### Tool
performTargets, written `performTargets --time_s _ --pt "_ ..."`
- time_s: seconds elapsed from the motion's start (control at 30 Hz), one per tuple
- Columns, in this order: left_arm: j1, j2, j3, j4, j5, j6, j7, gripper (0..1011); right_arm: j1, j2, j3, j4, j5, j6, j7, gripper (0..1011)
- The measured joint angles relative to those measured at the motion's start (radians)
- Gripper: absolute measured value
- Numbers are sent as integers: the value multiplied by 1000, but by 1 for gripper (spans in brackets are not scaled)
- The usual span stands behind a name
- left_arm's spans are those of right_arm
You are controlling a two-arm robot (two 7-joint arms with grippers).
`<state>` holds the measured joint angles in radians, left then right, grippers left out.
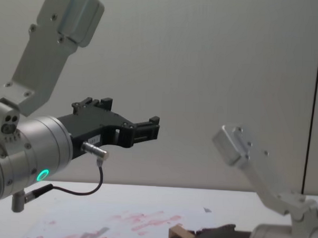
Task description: Use the one hand to pick up the stamp and affix it onto the A4 paper.
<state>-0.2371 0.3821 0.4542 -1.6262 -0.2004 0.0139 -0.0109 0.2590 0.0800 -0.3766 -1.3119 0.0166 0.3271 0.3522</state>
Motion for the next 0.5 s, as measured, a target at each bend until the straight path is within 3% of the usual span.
performTargets --time_s 0.2,0.5 --pt "0 0 0 0 0 0 0 1002 7 -1 12 -45 35 -18 -16 220" --pt "0 0 0 0 0 0 0 1002 5 24 54 -166 109 -29 -50 221"
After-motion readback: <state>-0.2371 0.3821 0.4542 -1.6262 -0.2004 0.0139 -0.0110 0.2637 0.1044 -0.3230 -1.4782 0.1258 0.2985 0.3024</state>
